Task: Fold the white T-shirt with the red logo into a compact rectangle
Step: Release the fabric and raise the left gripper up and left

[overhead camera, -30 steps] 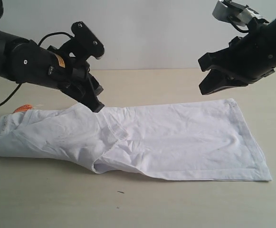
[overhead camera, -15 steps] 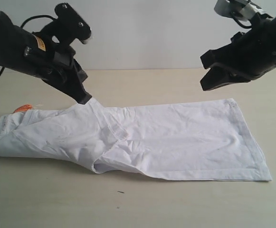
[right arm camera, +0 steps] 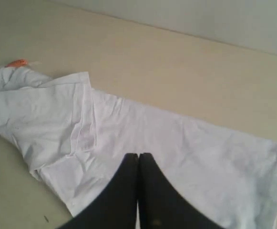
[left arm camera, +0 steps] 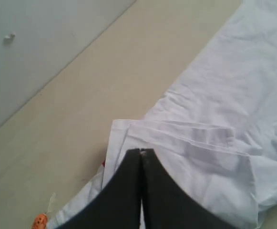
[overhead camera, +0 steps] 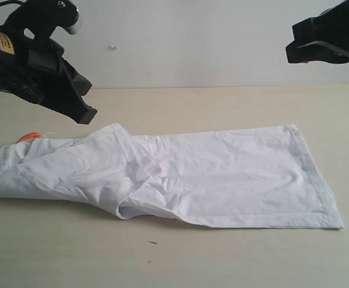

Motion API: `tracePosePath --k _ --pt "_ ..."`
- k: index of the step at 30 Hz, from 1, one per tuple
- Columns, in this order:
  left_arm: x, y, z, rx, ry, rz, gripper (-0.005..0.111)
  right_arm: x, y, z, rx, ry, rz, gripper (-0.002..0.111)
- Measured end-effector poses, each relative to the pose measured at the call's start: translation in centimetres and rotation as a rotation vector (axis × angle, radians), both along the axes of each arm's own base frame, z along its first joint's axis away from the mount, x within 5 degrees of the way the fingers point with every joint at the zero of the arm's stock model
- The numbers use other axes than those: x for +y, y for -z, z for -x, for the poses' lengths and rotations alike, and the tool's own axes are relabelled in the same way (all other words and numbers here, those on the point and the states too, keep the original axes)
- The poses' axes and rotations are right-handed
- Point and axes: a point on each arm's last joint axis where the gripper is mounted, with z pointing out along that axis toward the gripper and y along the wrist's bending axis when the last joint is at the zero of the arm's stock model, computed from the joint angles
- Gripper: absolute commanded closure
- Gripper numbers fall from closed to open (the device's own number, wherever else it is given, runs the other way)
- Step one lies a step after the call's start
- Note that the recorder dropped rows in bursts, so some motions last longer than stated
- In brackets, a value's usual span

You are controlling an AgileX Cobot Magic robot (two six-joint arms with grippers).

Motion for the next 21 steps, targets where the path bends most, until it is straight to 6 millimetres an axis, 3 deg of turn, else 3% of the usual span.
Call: tracePosePath --k 6,12,16,21 --pt "0.3 1.8 0.6 0.053 -0.008 -0.019 0.107 -0.3 -0.7 1.0 -0.069 0.030 0.005 0.108" --pt "-0.1 3.4 -0.1 0.080 -0.008 -0.034 0.107 -0.3 -0.7 0.9 -0.075 0.036 0.005 0.108" --pt "-0.3 3.0 -0.5 0.023 -0.009 0.003 0.107 -0.4 -0.8 0.7 -0.090 0.048 0.002 0.108" --pt "-0.7 2.3 -1.0 0.017 -0.133 0.208 0.107 -0.4 -0.8 0.7 -0.090 0.049 0.000 0.108"
